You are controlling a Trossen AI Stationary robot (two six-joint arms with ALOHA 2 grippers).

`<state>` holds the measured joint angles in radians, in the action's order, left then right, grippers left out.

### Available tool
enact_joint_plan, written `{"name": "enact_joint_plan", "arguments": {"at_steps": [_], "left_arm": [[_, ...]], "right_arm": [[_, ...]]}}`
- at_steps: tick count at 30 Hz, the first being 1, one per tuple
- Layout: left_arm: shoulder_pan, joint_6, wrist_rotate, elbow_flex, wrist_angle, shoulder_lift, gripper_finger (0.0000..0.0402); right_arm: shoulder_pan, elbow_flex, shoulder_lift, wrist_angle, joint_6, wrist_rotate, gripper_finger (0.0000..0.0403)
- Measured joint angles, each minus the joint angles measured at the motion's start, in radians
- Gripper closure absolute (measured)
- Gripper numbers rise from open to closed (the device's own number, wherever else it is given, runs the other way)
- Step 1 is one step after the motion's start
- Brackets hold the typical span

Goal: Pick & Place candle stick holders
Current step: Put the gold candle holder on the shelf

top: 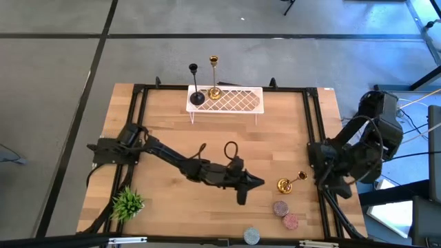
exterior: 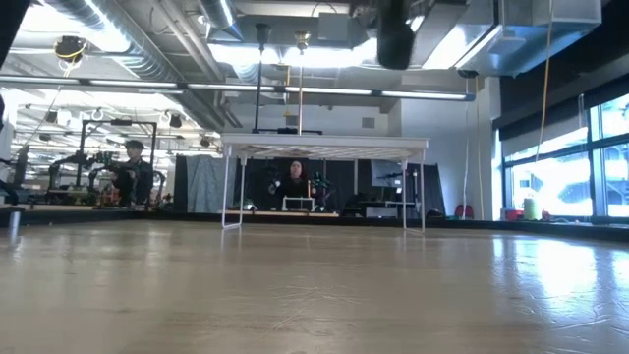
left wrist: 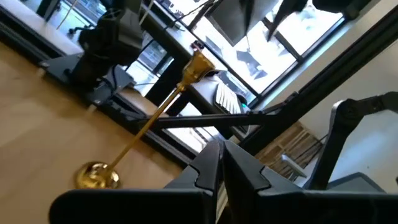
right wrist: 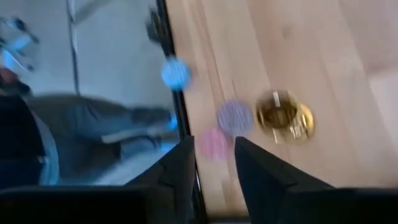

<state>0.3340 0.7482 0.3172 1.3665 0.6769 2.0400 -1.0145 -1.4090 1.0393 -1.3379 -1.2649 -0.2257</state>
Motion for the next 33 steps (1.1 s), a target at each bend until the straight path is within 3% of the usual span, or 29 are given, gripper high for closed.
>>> {"name": "enact_joint_plan", "arguments": {"at_steps": [7,13,20,30,33], "left_arm": [[-0.005,-0.013,0.001,0.024,-0.007,0.017,0.0384],[-0.005,-0.013,0.002,0.024,-0.007,0.017,0.0384],[-0.012,-0.037,0.002,0.024,-0.007,0.017,0.0384],[-0.023,0.000,-0.003,0.024,-0.007,0.017,0.0384],[-0.023,0.012,-0.015,0.024,-0.007,0.017,0.0384]], "right_arm": [[-0.125,0.001,0.017,-0.162,-0.163,0.079,0.0300],[-0.217,0.022,0.065,-0.156,-0.213,0.004,0.0300],[-0.275,0.165,0.124,-0.121,-0.273,0.038,0.0300],[-0.319,0.363,0.144,0.103,-0.428,-0.198,0.0299],[-0.323,0.433,0.144,0.196,-0.476,-0.218,0.0292]]}}
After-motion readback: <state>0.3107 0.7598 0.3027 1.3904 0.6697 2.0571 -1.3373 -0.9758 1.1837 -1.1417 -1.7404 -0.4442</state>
